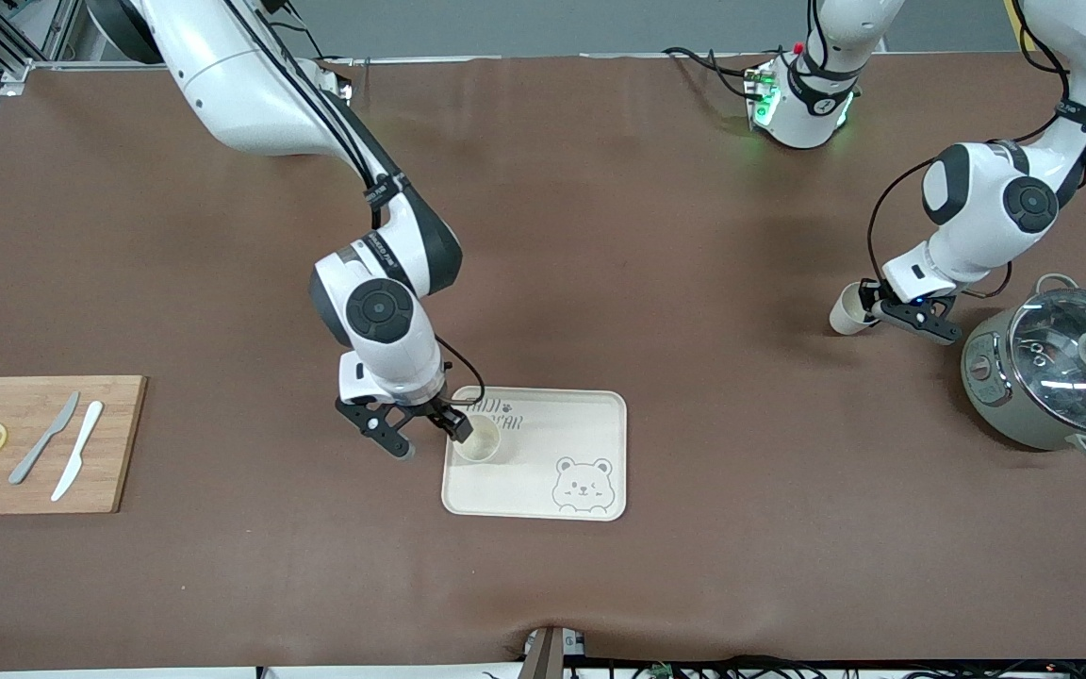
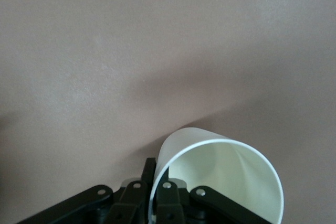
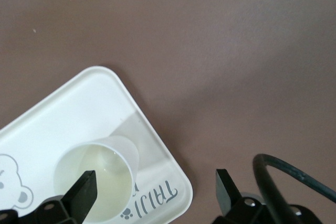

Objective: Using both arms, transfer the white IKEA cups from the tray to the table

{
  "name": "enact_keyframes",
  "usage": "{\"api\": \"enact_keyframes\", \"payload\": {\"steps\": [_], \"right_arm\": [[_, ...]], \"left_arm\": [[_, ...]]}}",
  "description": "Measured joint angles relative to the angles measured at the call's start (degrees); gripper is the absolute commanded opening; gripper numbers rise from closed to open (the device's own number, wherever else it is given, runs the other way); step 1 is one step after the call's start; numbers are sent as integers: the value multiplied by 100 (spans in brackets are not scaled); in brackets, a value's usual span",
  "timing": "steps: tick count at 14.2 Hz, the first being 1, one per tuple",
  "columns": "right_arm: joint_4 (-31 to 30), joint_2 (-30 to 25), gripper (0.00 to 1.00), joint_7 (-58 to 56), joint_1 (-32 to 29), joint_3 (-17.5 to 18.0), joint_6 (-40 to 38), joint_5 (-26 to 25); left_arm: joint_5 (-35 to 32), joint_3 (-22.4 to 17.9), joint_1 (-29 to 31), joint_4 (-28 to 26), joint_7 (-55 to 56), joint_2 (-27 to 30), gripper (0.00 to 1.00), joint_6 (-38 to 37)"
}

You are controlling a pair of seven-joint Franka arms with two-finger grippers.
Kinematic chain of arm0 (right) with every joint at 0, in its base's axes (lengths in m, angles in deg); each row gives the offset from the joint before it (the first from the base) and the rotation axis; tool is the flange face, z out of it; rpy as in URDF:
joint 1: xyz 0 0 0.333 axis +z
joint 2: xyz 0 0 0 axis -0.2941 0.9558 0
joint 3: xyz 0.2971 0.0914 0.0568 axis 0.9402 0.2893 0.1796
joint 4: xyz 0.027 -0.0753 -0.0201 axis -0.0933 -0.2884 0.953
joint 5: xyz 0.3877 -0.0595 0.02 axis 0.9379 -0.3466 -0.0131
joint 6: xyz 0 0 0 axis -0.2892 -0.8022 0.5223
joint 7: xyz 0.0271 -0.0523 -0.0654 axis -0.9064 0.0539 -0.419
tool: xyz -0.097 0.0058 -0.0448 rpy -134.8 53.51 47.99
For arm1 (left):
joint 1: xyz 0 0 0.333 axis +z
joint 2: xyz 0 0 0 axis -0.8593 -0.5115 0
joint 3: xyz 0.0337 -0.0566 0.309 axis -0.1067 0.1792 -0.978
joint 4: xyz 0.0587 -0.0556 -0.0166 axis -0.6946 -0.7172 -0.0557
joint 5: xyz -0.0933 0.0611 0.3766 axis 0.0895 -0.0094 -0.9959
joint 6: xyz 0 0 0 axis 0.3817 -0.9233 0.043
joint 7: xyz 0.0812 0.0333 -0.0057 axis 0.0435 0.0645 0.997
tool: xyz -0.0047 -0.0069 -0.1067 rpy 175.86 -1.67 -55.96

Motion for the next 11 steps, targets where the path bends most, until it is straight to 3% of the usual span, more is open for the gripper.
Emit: {"api": "enact_keyframes", "payload": {"steps": [11], "right_arm": [[4, 332, 100, 10, 102, -5, 320, -1]], "left_arm": [[0, 0, 6, 1, 12, -51, 0, -75]]}}
